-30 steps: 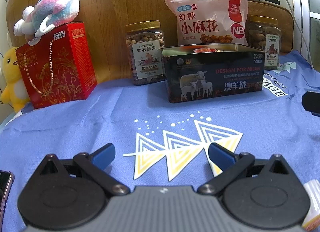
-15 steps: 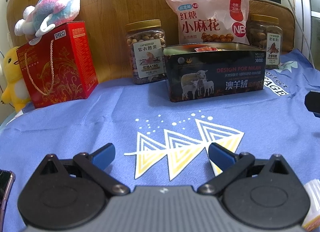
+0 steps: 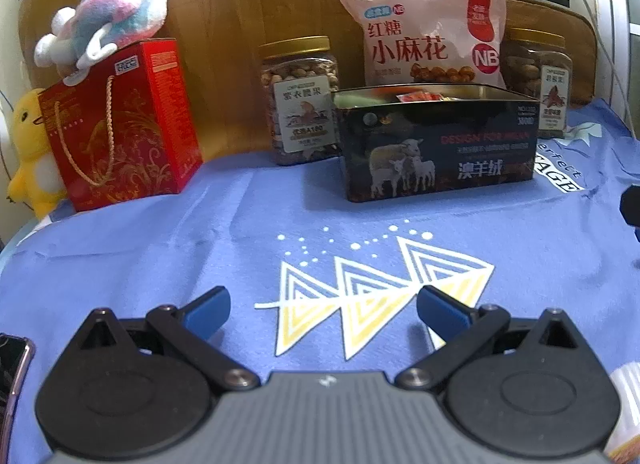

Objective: Organize snacks

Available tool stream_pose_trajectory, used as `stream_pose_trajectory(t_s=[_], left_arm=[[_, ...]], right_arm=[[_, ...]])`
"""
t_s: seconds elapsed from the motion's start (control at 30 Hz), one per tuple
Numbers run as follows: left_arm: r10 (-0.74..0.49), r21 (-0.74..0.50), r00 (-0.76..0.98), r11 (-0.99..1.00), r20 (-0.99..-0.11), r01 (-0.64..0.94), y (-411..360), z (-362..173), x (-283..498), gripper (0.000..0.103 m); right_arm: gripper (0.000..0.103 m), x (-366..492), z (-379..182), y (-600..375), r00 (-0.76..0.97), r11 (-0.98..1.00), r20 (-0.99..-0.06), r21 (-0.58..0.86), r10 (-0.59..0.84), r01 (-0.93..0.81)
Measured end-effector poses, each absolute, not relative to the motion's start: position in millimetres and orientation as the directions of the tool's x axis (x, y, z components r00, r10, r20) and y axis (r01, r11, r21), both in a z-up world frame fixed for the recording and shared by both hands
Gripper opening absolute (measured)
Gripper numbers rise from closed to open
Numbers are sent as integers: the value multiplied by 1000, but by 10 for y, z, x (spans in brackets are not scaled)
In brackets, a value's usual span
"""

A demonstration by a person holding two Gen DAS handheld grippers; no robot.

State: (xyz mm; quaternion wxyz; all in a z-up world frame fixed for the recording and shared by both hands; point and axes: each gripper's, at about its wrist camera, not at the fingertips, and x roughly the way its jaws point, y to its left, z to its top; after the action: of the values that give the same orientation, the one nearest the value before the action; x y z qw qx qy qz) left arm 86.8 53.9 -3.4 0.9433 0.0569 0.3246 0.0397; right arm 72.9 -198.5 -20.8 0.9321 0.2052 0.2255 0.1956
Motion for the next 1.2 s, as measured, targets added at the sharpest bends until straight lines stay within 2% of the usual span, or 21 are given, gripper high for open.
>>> stream_pose_trajectory(t_s=[0.13, 0.4, 0.73, 1.07, 1.2], left_arm=[[163, 184, 786, 981, -596, -63, 481, -27, 844, 103], [147, 155, 783, 986, -605, -66, 449, 15, 798, 103], [200, 191, 765, 976, -613, -103, 377, 28, 747, 103], [191, 198, 758, 977, -624, -83, 304, 74, 664, 103], [149, 165, 756, 985, -638, -55, 315, 120, 625, 103]], right_arm=[[103, 712, -212, -2011, 829, 834, -327, 484, 453, -265], [103, 636, -194, -2044, 871, 846, -278, 475, 406, -243], [103, 638, -195, -2092, 858, 836, -284, 485, 429, -257], [103, 492, -187, -2199, 883, 843, -273, 496, 382, -211], [103, 433, -185, -2209, 861, 847, -313, 483, 402, -220]])
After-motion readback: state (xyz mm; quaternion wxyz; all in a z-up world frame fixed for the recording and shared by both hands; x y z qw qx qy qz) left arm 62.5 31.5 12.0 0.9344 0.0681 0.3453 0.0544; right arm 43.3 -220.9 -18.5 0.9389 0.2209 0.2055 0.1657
